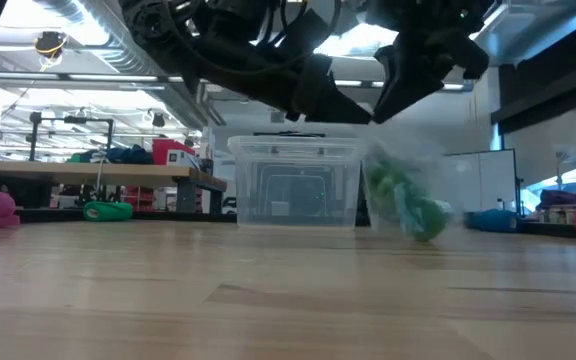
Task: Roll bandage
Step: Close the transparent zip bag
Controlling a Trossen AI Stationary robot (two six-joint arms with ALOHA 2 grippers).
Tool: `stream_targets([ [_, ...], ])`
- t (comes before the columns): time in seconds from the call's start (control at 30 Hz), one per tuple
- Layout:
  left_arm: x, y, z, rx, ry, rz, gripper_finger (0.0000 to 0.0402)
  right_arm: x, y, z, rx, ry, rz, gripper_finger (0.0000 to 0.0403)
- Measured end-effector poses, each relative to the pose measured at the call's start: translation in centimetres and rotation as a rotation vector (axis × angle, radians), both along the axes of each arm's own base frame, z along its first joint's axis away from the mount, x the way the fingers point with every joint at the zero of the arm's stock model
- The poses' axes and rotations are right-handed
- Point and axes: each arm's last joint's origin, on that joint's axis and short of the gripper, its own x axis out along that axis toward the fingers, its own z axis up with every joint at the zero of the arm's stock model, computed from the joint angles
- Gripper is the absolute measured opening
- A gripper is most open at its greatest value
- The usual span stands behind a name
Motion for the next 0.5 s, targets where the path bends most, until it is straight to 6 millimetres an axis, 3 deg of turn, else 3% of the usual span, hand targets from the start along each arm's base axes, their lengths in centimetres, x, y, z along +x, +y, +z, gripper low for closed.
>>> stream_targets([
  [0.5, -0.2, -0.2, 0.8, -0.004, -0.013, -0.004, 0.0000, -1.5, -0.4, -0.9, -0.082, 0.174, -0.034, 0.0037],
])
